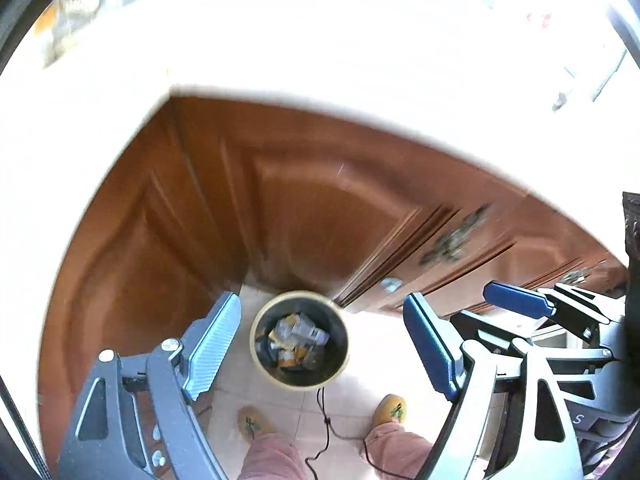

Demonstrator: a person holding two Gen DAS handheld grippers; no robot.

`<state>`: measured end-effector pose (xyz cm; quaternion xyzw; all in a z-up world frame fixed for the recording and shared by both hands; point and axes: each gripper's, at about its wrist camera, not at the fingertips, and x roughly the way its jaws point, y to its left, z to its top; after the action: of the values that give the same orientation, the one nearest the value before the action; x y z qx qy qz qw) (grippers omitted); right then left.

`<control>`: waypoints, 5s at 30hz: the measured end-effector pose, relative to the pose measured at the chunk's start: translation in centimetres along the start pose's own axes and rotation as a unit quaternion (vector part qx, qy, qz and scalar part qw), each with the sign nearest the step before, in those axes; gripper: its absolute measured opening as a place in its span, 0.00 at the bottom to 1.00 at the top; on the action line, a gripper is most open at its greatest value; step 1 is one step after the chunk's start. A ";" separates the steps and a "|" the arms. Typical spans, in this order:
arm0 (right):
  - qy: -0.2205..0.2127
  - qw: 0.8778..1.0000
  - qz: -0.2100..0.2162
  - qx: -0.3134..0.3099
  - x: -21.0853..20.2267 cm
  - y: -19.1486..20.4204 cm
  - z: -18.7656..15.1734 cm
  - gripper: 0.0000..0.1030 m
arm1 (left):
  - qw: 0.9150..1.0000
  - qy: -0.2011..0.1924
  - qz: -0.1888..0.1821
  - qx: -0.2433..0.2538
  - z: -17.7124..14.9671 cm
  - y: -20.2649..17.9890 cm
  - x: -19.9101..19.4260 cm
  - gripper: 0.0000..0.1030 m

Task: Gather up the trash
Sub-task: 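Raise both open tools back toward the counter trash, then grasp the green-and-beige snack packet with left tool while right tool grasps green-and-white packet, then carry the snack packet and green-and-white packet down over the floor bin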

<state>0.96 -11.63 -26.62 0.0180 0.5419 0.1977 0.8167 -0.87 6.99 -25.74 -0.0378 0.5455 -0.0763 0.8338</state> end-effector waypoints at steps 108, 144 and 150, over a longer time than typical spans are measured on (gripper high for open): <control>-0.040 0.997 0.061 0.009 3.8 -13.4 43.8 0.46 | 0.995 0.001 0.034 -0.099 41.0 -1.0 15.2 0.24; -0.010 0.998 -0.018 -0.063 10.1 -10.4 44.4 0.12 | 0.995 -0.003 0.060 -0.075 38.7 0.3 12.9 0.24; -0.013 0.999 -0.003 -0.031 5.8 -10.8 40.7 0.10 | 0.997 -0.005 0.036 -0.063 37.2 -0.9 10.0 0.24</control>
<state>42.50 -12.05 -17.52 -0.0068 0.5247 0.2118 0.8245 37.03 3.66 -19.65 -0.0708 0.5460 -0.0111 0.8347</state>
